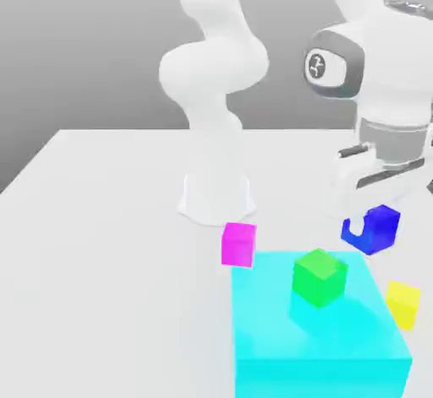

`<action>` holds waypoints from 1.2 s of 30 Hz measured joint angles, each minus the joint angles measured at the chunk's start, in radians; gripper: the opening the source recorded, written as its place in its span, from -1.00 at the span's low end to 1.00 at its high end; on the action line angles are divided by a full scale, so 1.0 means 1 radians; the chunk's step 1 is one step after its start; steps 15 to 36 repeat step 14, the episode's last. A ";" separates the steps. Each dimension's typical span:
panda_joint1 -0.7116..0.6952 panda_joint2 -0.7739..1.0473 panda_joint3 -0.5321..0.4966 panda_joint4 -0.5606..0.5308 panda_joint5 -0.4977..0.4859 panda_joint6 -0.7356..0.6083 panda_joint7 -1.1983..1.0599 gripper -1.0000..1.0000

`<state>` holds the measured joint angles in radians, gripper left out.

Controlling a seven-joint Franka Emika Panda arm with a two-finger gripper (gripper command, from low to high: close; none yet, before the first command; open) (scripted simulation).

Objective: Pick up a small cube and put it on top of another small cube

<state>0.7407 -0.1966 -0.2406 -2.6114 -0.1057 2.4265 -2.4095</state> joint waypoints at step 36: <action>-0.043 0.035 -0.102 -0.038 0.010 0.068 -0.180 1.00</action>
